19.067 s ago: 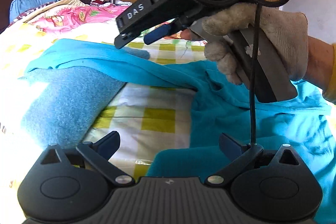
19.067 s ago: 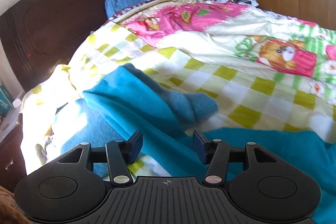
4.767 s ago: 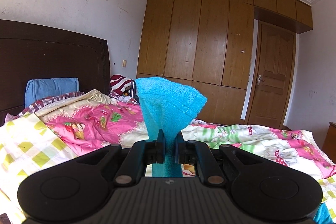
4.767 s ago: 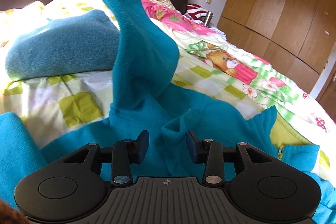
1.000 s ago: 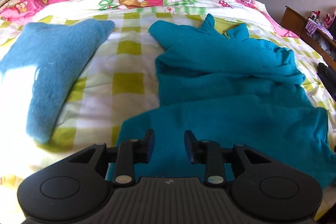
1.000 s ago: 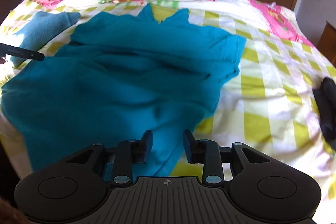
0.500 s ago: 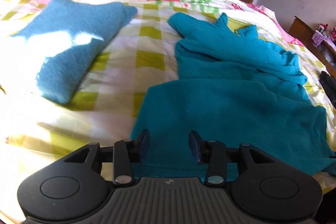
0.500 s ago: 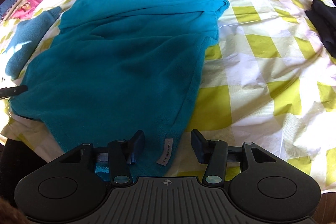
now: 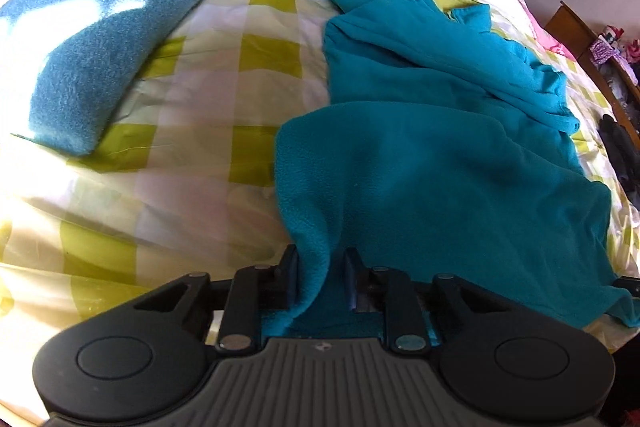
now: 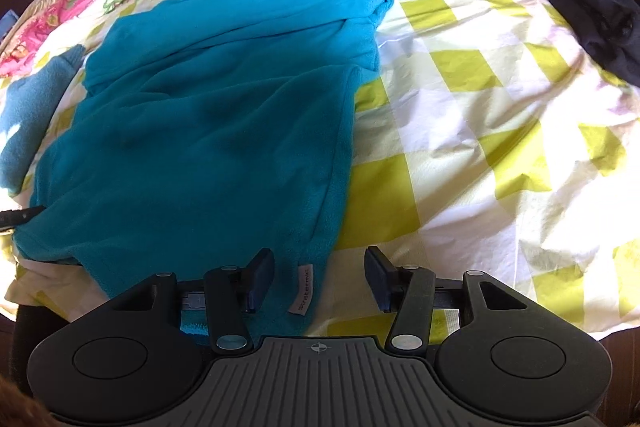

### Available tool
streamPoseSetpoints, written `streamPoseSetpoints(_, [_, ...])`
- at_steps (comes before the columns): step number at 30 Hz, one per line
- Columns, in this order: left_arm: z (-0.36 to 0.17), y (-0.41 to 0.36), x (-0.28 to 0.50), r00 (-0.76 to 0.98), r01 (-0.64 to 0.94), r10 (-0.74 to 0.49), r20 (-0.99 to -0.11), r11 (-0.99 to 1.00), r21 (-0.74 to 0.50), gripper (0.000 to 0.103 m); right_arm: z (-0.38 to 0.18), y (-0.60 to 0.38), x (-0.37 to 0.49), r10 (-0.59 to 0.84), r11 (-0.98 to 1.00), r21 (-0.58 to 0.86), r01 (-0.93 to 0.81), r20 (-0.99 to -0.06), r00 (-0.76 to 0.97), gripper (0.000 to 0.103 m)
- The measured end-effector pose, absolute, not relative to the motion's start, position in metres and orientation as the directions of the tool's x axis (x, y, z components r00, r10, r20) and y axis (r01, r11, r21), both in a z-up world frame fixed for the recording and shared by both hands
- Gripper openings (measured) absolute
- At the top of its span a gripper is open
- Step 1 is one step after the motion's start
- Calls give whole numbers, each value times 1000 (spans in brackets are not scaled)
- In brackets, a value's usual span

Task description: Fold small clothes

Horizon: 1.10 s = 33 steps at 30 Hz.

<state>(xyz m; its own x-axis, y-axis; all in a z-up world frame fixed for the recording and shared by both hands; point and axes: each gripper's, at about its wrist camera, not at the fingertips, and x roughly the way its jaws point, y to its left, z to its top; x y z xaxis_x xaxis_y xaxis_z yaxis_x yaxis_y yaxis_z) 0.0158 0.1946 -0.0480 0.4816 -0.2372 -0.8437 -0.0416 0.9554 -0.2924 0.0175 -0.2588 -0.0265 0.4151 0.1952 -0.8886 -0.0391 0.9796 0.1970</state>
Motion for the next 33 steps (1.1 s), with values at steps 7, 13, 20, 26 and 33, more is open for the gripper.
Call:
streamPoseSetpoints(7, [-40,188,11,476,-14,-262,-840,952,-304,24,-31,-264,25,330,940,340,-27,-889,318,48])
streamPoseSetpoints(13, [-19,187,-8,541,18,-393,-743,889,-457,22,-28,-275,25,494,857,516,9,-826,272,10])
streamPoseSetpoints(20, [38,197,-26,726,104,-549,-414,683,-723,21,31,-289,5,681,671,739,-61,-581,446,9])
streamPoseSetpoints(26, [69,199,0,781,202,-577,-241,598,-776,21,60,-300,17,728,570,814,-115,-434,531,9])
streamPoseSetpoints(33, [77,214,110,867,189,-485,-119,540,-820,22,68,-309,87,708,423,896,-136,-233,666,9])
